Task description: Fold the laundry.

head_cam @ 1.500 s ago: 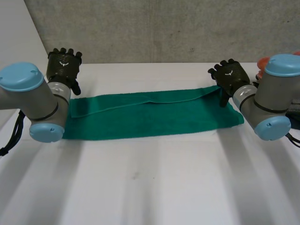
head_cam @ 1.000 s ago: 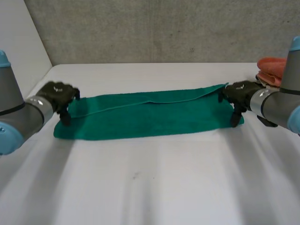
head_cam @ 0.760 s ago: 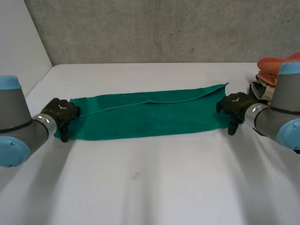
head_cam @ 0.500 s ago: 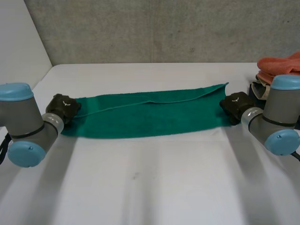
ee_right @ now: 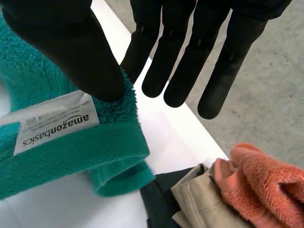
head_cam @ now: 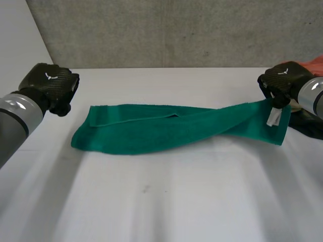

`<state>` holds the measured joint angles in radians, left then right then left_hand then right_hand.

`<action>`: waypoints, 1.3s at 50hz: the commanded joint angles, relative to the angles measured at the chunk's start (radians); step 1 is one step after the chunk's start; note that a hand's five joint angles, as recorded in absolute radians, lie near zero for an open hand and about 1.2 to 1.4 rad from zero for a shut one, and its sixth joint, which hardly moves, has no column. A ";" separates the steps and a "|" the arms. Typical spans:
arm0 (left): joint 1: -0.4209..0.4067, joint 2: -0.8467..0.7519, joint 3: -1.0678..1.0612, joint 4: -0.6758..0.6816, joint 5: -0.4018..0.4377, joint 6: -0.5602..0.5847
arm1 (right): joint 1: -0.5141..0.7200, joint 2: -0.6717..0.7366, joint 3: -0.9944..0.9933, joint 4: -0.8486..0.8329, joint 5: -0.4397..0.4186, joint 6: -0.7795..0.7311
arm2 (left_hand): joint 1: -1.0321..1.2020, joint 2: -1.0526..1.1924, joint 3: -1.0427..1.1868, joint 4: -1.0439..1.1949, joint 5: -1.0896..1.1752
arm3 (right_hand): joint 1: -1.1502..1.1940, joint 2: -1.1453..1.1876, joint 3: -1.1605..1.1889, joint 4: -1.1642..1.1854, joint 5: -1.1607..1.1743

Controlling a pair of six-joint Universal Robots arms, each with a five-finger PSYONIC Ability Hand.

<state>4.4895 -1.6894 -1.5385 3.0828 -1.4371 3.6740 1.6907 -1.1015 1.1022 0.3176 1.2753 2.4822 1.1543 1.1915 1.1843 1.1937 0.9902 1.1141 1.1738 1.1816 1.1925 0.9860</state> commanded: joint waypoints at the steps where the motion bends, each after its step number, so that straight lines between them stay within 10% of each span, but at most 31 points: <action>1: 0.016 -0.148 0.050 0.010 0.024 -0.009 | 0.018 0.141 -0.097 -0.032 0.036 0.009 | -0.014 -0.052 -0.044 -0.054 -0.025 | 0.282 0.222 0.215 0.204 0.236; 4: 0.010 -0.223 0.055 -0.010 0.027 0.000 | 0.027 0.230 -0.162 -0.046 0.085 0.024 | -0.475 -0.513 -0.505 -0.515 -0.486 | 0.282 0.222 0.215 0.204 0.236; 12: 0.007 -0.328 0.057 0.020 0.018 0.014 | 0.063 0.449 -0.353 -0.172 0.214 0.135 | -0.574 -0.611 -0.604 -0.613 -0.584 | 0.282 0.222 0.215 0.204 0.236; 15: -0.006 -0.334 0.051 0.036 0.018 0.014 | 0.083 0.499 -0.404 -0.204 0.251 0.126 | -0.574 -0.611 -0.604 -0.613 -0.584 | -0.562 -0.621 -0.629 -0.640 -0.608; 19: -0.029 -0.335 0.038 0.045 0.015 0.021 | 0.093 0.485 -0.409 -0.213 0.295 0.119 | -0.574 -0.611 -0.604 -0.613 -0.584 | -0.940 -0.999 -1.007 -1.018 -0.986; 37: 0.004 -0.337 -0.002 0.053 0.024 0.106 | 0.003 0.173 0.051 0.098 0.007 -0.236 | -0.383 -0.420 -0.413 -0.422 -0.393 | -0.482 -0.541 -0.549 -0.560 -0.528; 54: 0.008 -0.545 0.199 0.034 -0.008 0.149 | -0.008 0.341 0.100 -0.443 0.003 -0.235 | -0.659 -0.696 -0.689 -0.698 -0.669 | -0.599 -0.659 -0.667 -0.677 -0.645; 65: -0.046 -0.668 0.351 0.030 -0.083 0.156 | 0.004 0.423 0.053 -0.561 -0.022 -0.203 | -0.457 -0.494 -0.487 -0.496 -0.467 | -0.411 -0.471 -0.479 -0.490 -0.458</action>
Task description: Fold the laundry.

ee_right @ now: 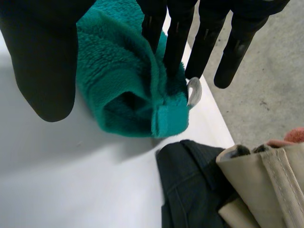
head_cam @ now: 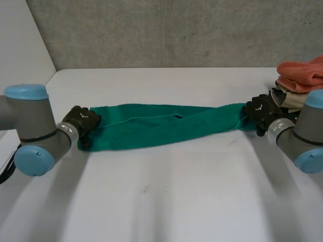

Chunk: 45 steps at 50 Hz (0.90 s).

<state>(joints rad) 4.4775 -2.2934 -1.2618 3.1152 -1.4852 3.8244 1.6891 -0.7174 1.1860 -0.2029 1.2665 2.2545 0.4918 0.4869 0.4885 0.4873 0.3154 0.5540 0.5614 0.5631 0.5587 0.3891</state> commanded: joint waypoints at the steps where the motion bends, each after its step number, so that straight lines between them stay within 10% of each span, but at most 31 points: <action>1: -0.037 -0.070 0.082 -0.003 -0.040 0.006 | 0.006 0.045 -0.037 -0.042 -0.013 0.030 | 0.264 0.269 0.267 0.269 0.266 | 0.152 0.145 0.143 0.147 0.142; 9: -0.058 -0.075 0.107 -0.009 -0.072 0.006 | 0.009 0.041 -0.078 -0.004 -0.004 0.074 | 0.904 0.909 0.908 0.909 0.906 | 0.190 0.183 0.181 0.185 0.180; 26: -0.057 0.078 0.030 -0.013 -0.040 -0.068 | 0.006 -0.018 -0.190 0.299 -0.045 0.232 | 0.904 0.909 0.908 0.909 0.906 | 0.167 0.159 0.158 0.162 0.157; 45: -0.057 0.081 0.053 -0.049 -0.033 -0.138 | 0.024 0.125 -0.316 0.240 -0.050 0.128 | 0.904 0.909 0.908 0.909 0.906 | 0.488 0.481 0.479 0.484 0.479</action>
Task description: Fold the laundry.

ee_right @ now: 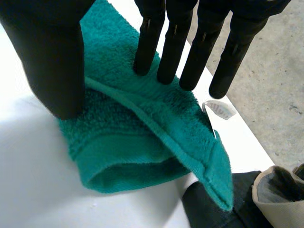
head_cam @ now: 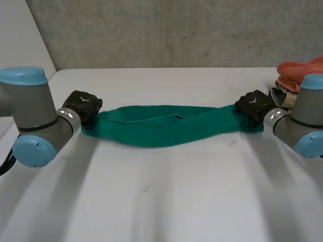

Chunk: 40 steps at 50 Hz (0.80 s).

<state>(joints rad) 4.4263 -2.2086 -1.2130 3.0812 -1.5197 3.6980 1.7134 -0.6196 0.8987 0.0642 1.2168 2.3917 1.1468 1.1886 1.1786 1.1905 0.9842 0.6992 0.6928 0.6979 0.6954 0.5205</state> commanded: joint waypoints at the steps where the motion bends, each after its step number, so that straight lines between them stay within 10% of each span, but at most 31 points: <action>1: -0.005 -0.003 0.004 -0.016 0.001 -0.012 | 0.000 0.031 -0.035 -0.033 0.001 -0.006 | 0.249 0.208 0.218 0.206 0.238 | 0.440 0.447 0.442 0.444 0.444; 22: 0.070 0.385 -0.135 -0.239 0.036 -0.127 | -0.107 -0.440 0.075 0.371 -0.034 0.159 | 0.249 0.208 0.218 0.206 0.238 | 0.697 0.703 0.698 0.701 0.701; 31: 0.096 0.356 -0.149 -0.381 0.079 -0.138 | -0.121 -0.384 -0.009 0.784 -0.051 -0.004 | 0.249 0.208 0.218 0.206 0.238 | 0.697 0.703 0.698 0.701 0.701; 40: 0.099 0.106 0.149 -0.389 0.030 -0.101 | -0.034 -0.216 -0.223 0.542 0.046 0.101 | 0.249 0.208 0.218 0.206 0.238 | 0.697 0.703 0.698 0.701 0.701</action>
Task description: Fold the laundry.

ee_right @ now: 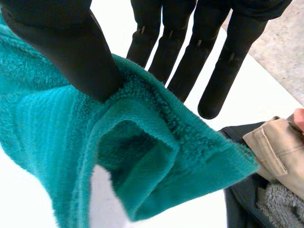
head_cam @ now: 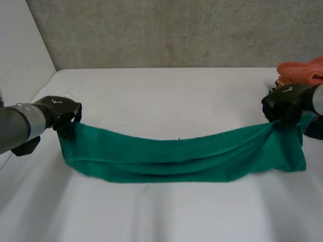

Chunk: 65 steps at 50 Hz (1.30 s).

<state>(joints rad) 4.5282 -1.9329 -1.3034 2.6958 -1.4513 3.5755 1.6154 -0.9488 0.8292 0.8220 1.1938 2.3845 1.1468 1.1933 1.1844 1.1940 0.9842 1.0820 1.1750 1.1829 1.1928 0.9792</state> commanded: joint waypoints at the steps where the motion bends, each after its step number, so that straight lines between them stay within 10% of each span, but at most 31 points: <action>1: -0.009 -0.202 0.339 -0.001 -0.049 0.016 | 0.078 0.122 -0.198 -0.333 0.104 0.169 | 0.249 0.203 0.212 0.202 0.238 | 0.314 0.221 0.213 0.203 0.243; 8: -0.023 -0.135 0.650 0.160 -0.090 -0.195 | 0.095 0.012 -0.191 -0.916 0.285 0.430 | 0.249 0.203 0.212 0.202 0.238 | 0.314 0.221 0.213 0.203 0.243; 14: -0.043 -0.064 0.607 0.378 -0.103 -0.320 | 0.101 -0.088 -0.036 -1.196 0.254 0.513 | 0.249 0.203 0.212 0.202 0.238 | 0.314 0.221 0.213 0.203 0.243; 27: -0.057 -0.170 0.296 0.366 -0.106 -0.282 | 0.101 -0.009 0.180 -0.910 0.053 0.469 | 0.249 0.203 0.212 0.202 0.238 | 0.314 0.221 0.213 0.203 0.243; 36: -0.057 -0.328 0.138 0.262 -0.142 -0.210 | 0.110 0.182 0.283 -0.632 0.036 0.115 | 0.249 0.203 0.212 0.202 0.238 | 0.314 0.221 0.213 0.203 0.243; 40: -0.055 -0.296 0.107 0.231 -0.136 -0.187 | 0.103 0.182 0.298 -0.584 0.039 0.074 | -0.452 -0.498 -0.490 -0.499 -0.464 | 0.314 0.221 0.213 0.203 0.243; 48: -0.034 -0.115 -0.029 0.304 -0.055 -0.153 | 0.100 0.091 0.361 -0.599 0.035 0.153 | -0.745 -0.792 -0.783 -0.793 -0.757 | 0.314 0.221 0.213 0.203 0.243; 65: -0.043 0.016 -0.379 0.397 0.014 0.169 | 0.098 0.042 0.467 -0.689 0.039 0.156 | -0.135 -0.181 -0.173 -0.182 -0.147 | 0.314 0.221 0.213 0.203 0.243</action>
<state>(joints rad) 4.5073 -1.8964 -1.6062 3.1020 -1.4436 3.6401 1.7136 -0.9134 1.2794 0.1506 1.2321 2.5430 0.8252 0.7987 0.7911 0.7932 0.6155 1.1017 1.1750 1.1880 1.1980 1.0083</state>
